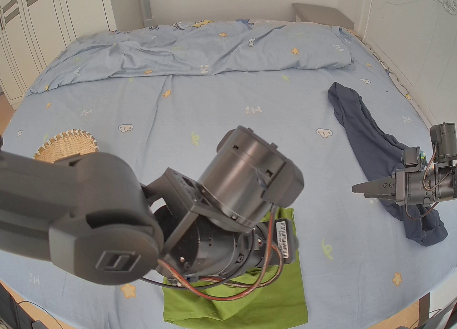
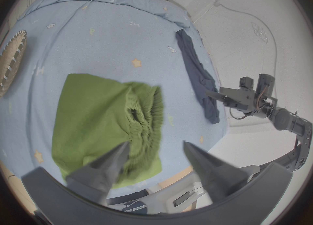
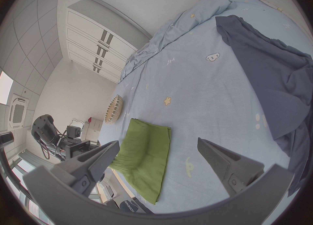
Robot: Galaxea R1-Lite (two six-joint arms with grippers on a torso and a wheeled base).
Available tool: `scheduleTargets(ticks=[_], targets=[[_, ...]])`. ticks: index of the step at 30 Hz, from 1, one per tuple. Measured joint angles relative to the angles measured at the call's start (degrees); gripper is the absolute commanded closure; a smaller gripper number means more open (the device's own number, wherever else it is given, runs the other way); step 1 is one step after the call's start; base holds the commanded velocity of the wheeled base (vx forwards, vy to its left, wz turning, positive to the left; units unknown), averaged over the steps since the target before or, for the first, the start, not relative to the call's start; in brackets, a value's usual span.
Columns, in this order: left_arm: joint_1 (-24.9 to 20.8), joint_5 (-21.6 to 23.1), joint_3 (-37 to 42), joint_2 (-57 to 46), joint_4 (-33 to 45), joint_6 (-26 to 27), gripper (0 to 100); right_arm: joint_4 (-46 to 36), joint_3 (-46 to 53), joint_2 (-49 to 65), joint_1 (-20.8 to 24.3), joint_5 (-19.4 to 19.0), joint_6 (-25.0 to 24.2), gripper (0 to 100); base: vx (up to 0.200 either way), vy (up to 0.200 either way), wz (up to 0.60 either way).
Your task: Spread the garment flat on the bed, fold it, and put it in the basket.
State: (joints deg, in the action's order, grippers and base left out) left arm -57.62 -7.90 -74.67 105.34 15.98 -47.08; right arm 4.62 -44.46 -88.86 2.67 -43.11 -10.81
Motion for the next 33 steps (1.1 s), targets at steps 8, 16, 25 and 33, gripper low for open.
scheduleTargets(ticks=[8,16,25,33], targets=[[-1.08,0.93,2.34,1.24,-11.47,-4.40,0,0.11,-0.07,0.00,-0.28,0.00,0.01,0,0.000,0.000,0.00],[5.91,10.24,6.97,0.43,-16.41,-5.52,0,0.06,0.02,0.02,-0.20,-0.06,0.04,0,0.000,0.000,0.00],[27.75,33.33,17.68,-4.05,-19.68,1.02,0,-0.13,0.56,0.99,1.16,-0.16,-0.02,0,0.000,0.000,0.00],[39.68,40.35,33.40,-3.27,-31.83,17.25,0,-0.66,2.43,4.10,6.17,0.27,-0.32,0,0.000,0.000,0.00]])
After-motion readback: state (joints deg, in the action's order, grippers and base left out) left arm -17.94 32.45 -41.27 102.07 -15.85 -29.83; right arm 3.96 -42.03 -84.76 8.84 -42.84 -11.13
